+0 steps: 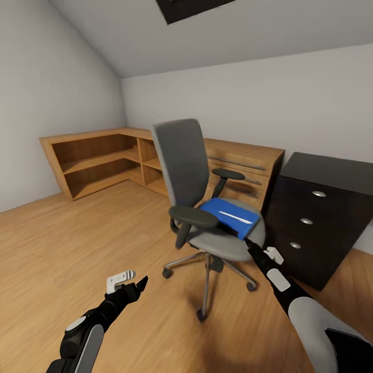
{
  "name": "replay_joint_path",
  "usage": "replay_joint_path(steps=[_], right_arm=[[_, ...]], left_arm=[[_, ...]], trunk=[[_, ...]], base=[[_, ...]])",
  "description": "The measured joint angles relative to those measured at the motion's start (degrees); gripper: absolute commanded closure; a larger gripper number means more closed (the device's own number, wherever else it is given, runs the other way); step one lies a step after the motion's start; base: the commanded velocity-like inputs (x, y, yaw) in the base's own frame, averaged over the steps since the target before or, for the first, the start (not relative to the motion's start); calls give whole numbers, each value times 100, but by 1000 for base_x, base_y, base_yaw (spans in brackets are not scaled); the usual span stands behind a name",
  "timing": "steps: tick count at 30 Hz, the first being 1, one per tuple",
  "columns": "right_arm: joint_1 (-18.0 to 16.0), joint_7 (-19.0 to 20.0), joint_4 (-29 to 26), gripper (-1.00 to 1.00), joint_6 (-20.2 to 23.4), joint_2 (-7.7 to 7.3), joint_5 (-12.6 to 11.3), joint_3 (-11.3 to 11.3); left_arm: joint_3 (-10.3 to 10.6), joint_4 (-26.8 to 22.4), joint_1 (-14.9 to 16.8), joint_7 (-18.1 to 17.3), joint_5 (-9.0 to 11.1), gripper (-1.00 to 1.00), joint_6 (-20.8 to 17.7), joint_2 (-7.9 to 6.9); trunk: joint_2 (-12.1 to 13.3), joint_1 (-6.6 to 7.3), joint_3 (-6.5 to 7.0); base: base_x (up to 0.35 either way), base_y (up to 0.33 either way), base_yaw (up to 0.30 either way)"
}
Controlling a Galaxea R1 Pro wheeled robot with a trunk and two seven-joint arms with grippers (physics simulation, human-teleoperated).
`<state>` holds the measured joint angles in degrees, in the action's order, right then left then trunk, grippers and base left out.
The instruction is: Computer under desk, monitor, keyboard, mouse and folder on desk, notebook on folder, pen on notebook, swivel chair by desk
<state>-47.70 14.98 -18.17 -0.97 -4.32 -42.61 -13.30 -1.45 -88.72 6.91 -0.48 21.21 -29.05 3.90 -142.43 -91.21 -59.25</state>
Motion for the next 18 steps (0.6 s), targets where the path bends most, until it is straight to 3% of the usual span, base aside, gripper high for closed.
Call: replay_joint_path(steps=[6, 12, 18], right_arm=[[0, 4, 2, -100, -1, 1, 1, 13], [0, -1, 2, -100, 0, 0, 5, -16], [-1, -14, -5, -100, -10, 45, 27, -62]], left_arm=[[0, 0, 0, 0, 0, -100, 0, 0], [1, -1, 0, 0, -1, -100, -2, 0], [7, 6, -1, 0, 1, -100, -1, 0]], trunk=[[0, -2, 0], [1, 0, 0], [1, -3, 0]], base=[[70, -2, 0], [168, 118, 0], [23, 13, 59]])
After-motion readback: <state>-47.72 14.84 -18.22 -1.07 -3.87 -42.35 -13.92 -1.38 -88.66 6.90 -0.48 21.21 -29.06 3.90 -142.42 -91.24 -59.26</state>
